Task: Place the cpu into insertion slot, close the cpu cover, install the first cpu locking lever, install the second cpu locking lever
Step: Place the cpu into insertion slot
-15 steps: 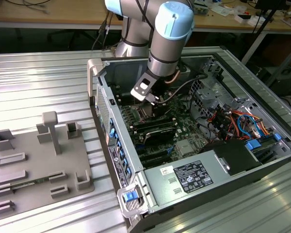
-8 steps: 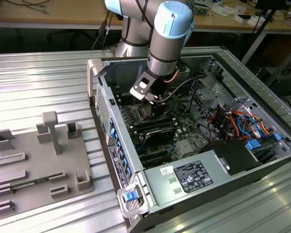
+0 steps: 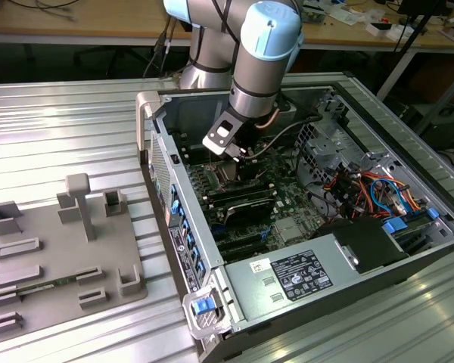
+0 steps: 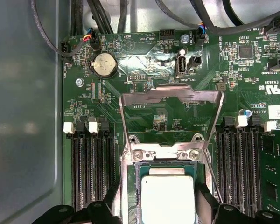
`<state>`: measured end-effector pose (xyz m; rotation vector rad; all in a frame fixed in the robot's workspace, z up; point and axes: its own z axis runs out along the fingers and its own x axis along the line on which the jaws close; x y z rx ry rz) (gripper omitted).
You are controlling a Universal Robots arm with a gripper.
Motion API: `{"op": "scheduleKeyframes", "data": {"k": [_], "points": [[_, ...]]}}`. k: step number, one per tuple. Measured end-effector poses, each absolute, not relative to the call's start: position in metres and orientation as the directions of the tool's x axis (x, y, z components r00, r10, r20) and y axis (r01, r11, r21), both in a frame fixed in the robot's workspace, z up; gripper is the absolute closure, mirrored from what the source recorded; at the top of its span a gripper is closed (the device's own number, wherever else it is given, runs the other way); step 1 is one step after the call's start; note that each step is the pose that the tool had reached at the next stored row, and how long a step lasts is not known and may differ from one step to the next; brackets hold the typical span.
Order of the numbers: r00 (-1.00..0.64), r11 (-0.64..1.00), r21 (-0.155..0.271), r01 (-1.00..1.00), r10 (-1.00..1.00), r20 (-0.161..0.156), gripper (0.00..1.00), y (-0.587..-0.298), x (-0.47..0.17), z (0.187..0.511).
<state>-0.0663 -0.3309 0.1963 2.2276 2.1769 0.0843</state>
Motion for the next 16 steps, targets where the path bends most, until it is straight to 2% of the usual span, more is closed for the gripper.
{"op": "scheduleKeyframes", "data": {"k": [12,16], "points": [[0.023,-0.024,0.056,0.998,1.000,0.020,0.27,-0.3314,-0.0663,0.1944],[0.023,-0.024,0.057,0.998,1.000,0.006,0.27,-0.3313,-0.0662,0.1940]]}}
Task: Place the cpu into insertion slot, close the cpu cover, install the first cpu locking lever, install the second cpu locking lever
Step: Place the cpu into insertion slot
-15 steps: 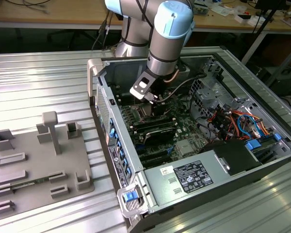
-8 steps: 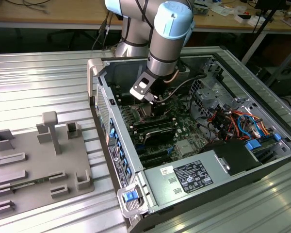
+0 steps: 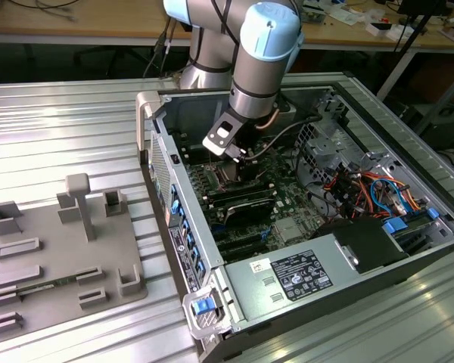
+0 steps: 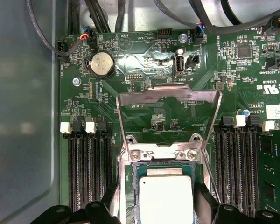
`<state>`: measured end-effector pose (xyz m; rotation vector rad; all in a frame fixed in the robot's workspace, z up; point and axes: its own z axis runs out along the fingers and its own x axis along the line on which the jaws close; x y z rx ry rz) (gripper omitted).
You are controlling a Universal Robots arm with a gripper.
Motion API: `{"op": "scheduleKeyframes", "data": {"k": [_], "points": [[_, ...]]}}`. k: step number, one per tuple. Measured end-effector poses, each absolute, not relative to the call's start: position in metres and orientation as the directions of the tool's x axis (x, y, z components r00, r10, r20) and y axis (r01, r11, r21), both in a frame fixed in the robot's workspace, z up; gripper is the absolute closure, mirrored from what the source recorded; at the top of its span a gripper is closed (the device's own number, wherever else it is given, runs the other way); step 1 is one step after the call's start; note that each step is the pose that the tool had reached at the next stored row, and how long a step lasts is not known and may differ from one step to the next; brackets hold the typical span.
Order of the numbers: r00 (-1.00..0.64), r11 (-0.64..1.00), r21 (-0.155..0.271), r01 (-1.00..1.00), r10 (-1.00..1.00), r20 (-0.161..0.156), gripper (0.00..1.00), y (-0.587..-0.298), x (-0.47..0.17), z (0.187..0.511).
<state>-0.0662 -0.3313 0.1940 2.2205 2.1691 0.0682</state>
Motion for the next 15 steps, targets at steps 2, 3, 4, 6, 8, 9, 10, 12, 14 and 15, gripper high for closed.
{"op": "scheduleKeyframes", "data": {"k": [2,3,4,6,8,9,10,12,14,15], "points": [[0.023,-0.023,0.057,0.998,1.000,-0.003,0.27,-0.3313,-0.0662,0.1939],[0.023,-0.023,0.057,0.998,1.000,-0.003,0.27,-0.3314,-0.0662,0.1941],[0.023,-0.023,0.057,0.998,1.000,-0.003,0.27,-0.3314,-0.0662,0.1941],[0.024,-0.023,0.057,0.998,1.000,-0.003,0.27,-0.3312,-0.0663,0.1941],[0.024,-0.024,0.057,0.998,1.000,-0.003,0.27,-0.3292,-0.0662,0.1941],[0.026,-0.026,0.057,0.998,1.000,-0.004,0.27,-0.3286,-0.0662,0.1942],[0.029,-0.029,0.057,0.998,1.000,-0.004,0.27,-0.3283,-0.0662,0.1942],[0.039,-0.039,0.057,0.998,0.999,-0.003,0.27,-0.3281,-0.0661,0.1941],[0.054,-0.054,0.057,0.997,0.999,-0.003,0.27,-0.3281,-0.0653,0.1940],[0.055,-0.055,0.057,0.997,0.998,-0.003,0.27,-0.3285,-0.0652,0.1939]]}}
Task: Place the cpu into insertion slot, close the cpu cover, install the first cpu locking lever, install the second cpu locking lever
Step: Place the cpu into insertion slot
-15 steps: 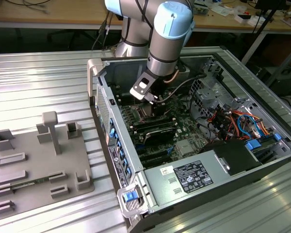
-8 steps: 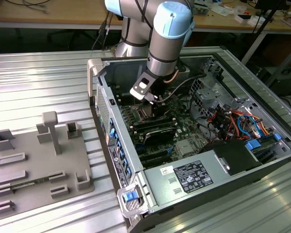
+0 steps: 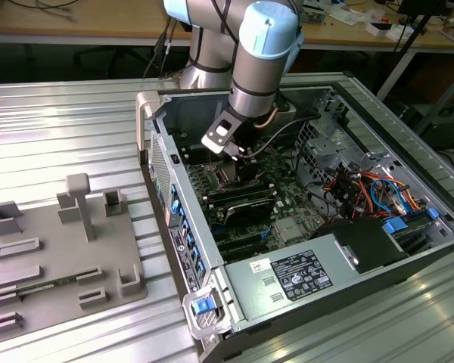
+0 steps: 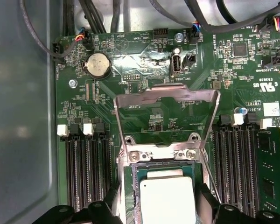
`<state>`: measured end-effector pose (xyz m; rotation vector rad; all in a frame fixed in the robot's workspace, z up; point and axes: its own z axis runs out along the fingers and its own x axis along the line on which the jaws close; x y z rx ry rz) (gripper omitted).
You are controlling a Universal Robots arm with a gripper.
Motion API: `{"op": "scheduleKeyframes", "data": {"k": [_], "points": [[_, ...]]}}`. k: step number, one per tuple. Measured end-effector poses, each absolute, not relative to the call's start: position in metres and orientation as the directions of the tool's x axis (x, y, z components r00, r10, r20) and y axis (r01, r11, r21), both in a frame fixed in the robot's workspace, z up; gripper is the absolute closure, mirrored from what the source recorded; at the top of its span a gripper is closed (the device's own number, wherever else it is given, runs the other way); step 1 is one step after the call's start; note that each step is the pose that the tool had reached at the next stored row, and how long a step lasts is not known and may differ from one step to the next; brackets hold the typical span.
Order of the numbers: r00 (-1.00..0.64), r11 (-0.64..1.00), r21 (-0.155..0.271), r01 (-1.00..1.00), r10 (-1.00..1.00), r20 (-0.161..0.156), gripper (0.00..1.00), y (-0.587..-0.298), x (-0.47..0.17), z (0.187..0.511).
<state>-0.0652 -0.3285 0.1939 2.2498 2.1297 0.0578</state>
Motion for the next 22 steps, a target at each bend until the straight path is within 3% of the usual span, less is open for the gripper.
{"op": "scheduleKeyframes", "data": {"k": [5,6,10,22], "points": [[0.055,-0.055,0.056,0.997,0.998,-0.003,0.28,-0.3304,-0.0653,0.1942],[0.055,-0.055,0.057,0.997,0.998,-0.002,0.34,-0.3304,-0.0652,0.1940],[0.055,-0.055,0.056,0.997,0.998,-0.003,0.37,-0.3307,-0.0653,0.1941],[0.055,-0.055,0.057,0.997,0.998,-0.001,0.37,-0.3308,-0.0651,0.1974]]}}
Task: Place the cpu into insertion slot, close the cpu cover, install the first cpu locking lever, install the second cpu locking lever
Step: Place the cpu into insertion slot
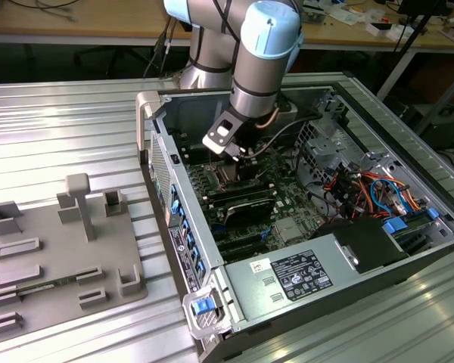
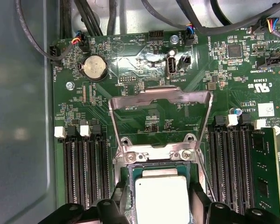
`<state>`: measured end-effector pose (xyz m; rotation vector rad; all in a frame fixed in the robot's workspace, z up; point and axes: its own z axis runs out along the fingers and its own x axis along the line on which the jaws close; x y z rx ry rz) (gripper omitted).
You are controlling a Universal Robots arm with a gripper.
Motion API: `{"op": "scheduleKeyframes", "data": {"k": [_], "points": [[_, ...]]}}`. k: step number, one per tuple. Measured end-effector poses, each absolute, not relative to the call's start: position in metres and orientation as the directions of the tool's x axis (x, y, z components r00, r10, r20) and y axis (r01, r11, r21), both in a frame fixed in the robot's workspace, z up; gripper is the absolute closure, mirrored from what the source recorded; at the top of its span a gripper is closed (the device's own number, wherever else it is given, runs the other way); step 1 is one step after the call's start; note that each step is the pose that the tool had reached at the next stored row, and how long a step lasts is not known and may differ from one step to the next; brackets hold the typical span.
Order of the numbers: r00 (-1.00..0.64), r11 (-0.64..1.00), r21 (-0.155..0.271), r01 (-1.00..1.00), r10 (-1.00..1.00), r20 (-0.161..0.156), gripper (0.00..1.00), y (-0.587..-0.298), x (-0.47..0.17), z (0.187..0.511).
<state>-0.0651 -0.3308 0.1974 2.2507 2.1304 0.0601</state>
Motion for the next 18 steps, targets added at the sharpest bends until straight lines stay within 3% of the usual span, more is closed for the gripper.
{"op": "scheduleKeyframes", "data": {"k": [15,17,18], "points": [[0.055,-0.055,0.057,0.997,0.998,-0.001,0.37,-0.3313,-0.0631,0.1953],[0.055,-0.055,0.057,0.997,0.998,0.000,0.36,-0.3312,-0.0630,0.1951],[0.055,-0.055,0.057,0.997,0.998,0.000,0.30,-0.3313,-0.0630,0.1951]]}}
